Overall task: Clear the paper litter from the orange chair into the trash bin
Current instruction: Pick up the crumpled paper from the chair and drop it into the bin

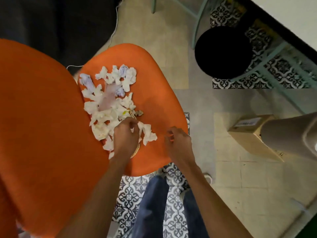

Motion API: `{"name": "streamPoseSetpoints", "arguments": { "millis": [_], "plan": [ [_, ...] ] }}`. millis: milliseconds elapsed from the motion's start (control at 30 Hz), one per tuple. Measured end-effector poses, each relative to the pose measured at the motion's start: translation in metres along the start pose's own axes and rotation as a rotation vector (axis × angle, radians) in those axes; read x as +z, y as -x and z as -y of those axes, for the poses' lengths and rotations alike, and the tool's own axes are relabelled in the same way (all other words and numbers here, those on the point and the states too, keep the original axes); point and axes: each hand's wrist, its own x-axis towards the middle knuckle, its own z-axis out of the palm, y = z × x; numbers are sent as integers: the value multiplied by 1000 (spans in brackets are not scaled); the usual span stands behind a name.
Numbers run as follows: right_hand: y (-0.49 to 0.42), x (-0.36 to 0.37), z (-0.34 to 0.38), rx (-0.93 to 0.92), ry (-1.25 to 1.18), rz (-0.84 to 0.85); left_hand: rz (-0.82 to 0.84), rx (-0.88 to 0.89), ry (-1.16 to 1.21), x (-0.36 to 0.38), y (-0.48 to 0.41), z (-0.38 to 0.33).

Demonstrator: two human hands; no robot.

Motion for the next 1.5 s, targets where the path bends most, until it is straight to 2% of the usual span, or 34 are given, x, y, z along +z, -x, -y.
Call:
{"name": "streamPoseSetpoints", "arguments": {
  "millis": [233,467,567,667,833,933,967,1100,1233,1333,1500],
  "plan": [
    [-26,64,7,-56,141,121,23,87,-117,4,-56,28],
    [-50,102,13,-124,351,194,288,399,-513,11,-94,55],
    [-59,107,11,-156,395,211,364,476,-585,11,-110,63],
    [-60,106,11,-118,316,246,388,484,-538,10,-123,70],
    [-56,104,13,-83,366,307,402,507,-493,9,-134,76],
    [-55,104,8,-188,417,261,381,494,-480,6,-134,76],
    [-55,103,8,-170,390,258,365,484,-470,4,-133,74],
    [-55,95,5,-38,305,162,251,431,-364,-2,-131,62],
    [-51,68,20,51,83,35,190,330,-233,-19,-120,44],
    [-40,40,34,28,-95,-45,153,297,-164,-37,-109,25],
    [-14,-6,55,-9,-248,-136,63,257,-36,-66,-77,-24]
  ]
}}
